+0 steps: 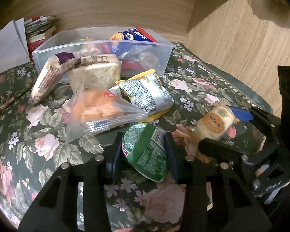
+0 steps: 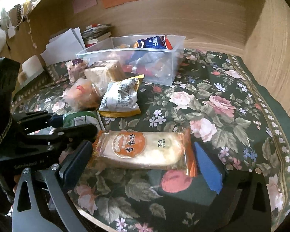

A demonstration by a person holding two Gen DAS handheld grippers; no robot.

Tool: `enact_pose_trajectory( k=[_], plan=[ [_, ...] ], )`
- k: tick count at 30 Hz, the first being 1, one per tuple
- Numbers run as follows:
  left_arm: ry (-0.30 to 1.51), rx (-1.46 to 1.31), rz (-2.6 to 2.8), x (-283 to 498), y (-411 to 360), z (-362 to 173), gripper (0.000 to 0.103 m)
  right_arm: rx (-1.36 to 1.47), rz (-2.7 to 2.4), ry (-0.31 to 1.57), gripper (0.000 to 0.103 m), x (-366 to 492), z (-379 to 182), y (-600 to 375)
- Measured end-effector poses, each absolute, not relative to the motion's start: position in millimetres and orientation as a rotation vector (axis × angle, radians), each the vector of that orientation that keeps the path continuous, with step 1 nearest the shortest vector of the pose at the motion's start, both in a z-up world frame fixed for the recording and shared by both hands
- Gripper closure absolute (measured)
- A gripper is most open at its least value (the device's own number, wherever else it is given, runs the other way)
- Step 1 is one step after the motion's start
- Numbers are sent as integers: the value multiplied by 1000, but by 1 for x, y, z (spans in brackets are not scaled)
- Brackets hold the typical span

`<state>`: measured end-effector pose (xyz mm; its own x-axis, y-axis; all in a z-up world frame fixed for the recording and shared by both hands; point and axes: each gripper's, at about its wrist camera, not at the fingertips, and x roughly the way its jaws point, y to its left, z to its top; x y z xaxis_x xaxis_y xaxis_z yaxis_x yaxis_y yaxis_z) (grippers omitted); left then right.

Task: Organize snacks
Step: 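Grasp the green snack bag with the left gripper while the right reaches the cake packet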

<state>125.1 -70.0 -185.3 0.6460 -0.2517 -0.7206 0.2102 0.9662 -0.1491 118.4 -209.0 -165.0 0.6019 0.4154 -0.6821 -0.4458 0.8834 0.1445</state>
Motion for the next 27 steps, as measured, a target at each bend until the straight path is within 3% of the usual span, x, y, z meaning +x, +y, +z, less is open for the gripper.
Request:
enact_pose_trajectory(
  k=[7, 15, 16, 17, 19, 24, 26, 27],
  plan=[
    [819, -56, -274, 123, -68, -181, 65, 6, 492, 771, 30, 123, -163, -216],
    [742, -46, -284, 109, -69, -153, 65, 21, 466, 752, 35, 122, -159, -219],
    [731, -48, -282, 109, -68, -148, 65, 23, 464, 745, 63, 122, -157, -220],
    [718, -50, -281, 108, -66, -144, 65, 39, 482, 750, 62, 123, -153, -222],
    [693, -49, -270, 105, -59, -133, 65, 75, 503, 753, 73, 125, -147, -228],
    [648, -46, -227, 108, -50, -121, 65, 52, 457, 742, 71, 127, -142, -228],
    [642, -57, -214, 110, -44, -119, 65, 38, 427, 756, 54, 128, -143, -225],
    [638, -64, -209, 109, -39, -117, 65, 45, 432, 768, 33, 129, -144, -224]
  ],
)
